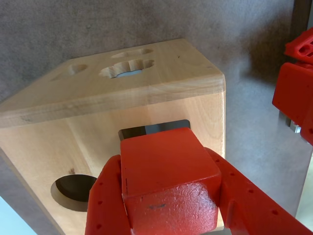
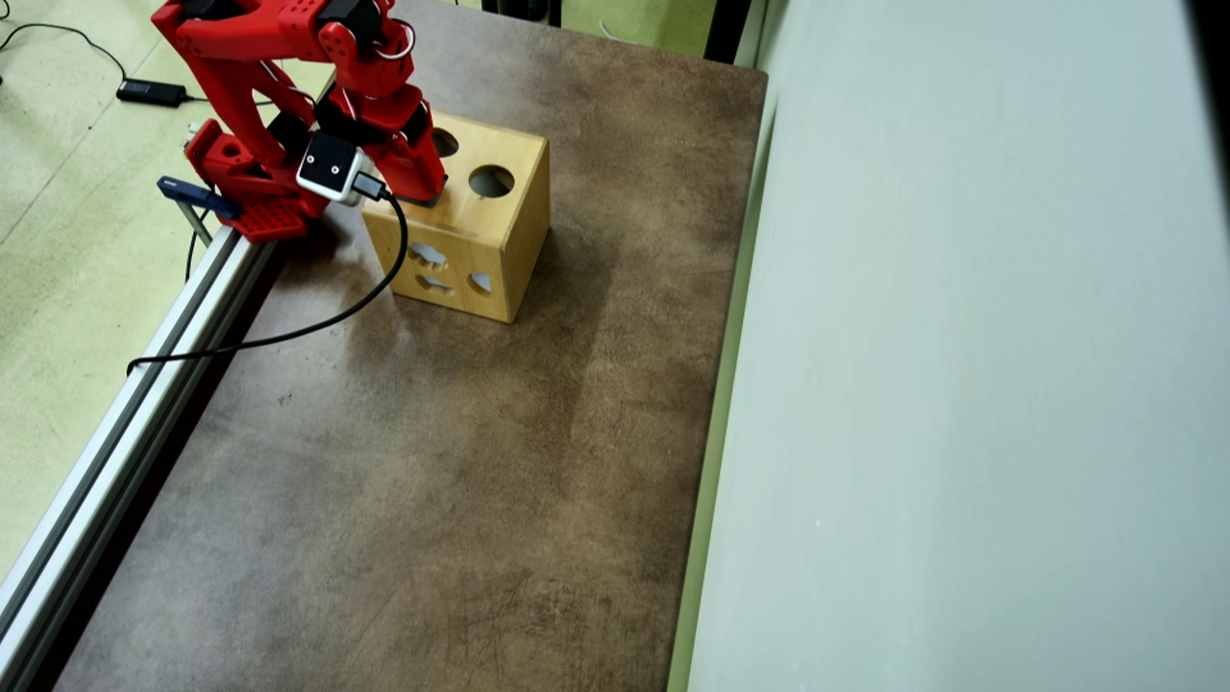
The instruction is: Pick and place the red cube on the square hole
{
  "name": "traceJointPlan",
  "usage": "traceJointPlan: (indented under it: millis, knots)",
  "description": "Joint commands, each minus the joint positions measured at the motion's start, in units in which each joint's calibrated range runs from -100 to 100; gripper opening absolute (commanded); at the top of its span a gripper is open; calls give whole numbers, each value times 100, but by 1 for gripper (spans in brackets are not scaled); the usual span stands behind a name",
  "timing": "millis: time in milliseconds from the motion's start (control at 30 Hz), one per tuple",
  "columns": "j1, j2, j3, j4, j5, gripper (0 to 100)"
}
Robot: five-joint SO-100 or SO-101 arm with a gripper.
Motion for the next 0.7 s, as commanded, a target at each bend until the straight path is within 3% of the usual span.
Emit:
traceJointPlan:
  millis: [0, 667]
  knots:
    - [-15, -17, 82, 33, 107, 4]
    - [82, -17, 153, 33, 112, 4]
